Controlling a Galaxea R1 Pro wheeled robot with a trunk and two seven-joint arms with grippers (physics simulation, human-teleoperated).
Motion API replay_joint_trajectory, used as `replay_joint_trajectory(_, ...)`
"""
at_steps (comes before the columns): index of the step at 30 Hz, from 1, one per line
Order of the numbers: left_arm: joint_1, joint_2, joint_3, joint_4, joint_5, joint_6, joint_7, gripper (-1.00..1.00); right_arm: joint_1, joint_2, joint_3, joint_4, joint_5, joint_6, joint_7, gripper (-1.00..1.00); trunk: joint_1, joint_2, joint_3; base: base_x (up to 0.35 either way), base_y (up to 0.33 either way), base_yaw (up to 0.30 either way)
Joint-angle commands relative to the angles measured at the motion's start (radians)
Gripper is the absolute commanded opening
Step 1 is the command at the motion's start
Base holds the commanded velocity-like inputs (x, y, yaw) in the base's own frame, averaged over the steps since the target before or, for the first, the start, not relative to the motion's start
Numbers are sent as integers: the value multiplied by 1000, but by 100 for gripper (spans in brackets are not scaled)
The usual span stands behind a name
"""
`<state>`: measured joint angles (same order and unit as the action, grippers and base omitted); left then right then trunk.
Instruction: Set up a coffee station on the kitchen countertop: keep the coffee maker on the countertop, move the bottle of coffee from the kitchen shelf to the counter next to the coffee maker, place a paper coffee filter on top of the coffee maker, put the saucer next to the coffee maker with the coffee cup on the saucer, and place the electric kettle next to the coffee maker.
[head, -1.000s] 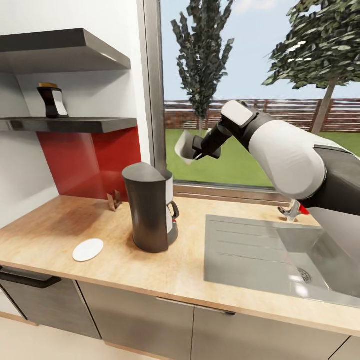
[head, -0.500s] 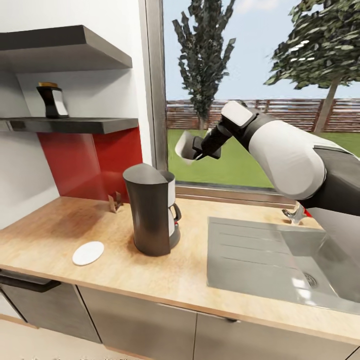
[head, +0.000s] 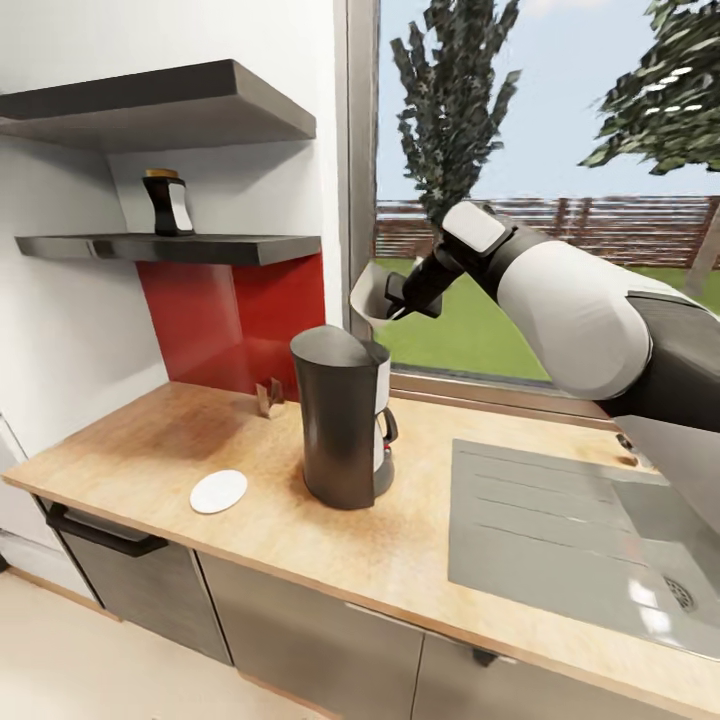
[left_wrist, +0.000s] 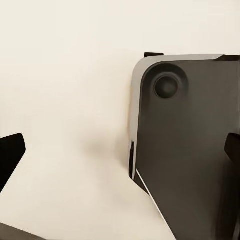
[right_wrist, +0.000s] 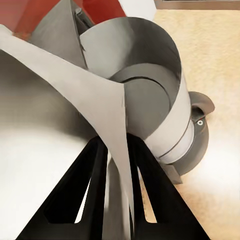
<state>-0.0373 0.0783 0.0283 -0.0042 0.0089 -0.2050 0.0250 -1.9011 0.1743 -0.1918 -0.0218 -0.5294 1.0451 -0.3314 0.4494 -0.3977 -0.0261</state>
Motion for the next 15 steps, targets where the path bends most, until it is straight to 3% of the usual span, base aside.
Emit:
replay_joint_trajectory(1,-1,0,2,1,1,-4,1,100,0,0,-8,-1,-6,2,-9,-100,1,-2,-2,0,0,84)
replay_joint_trajectory(15,-1,0,2,1,0,-4,1,100,36,0,-6,-1,2,2,-9,-100,1,-2,-2,1,0,13)
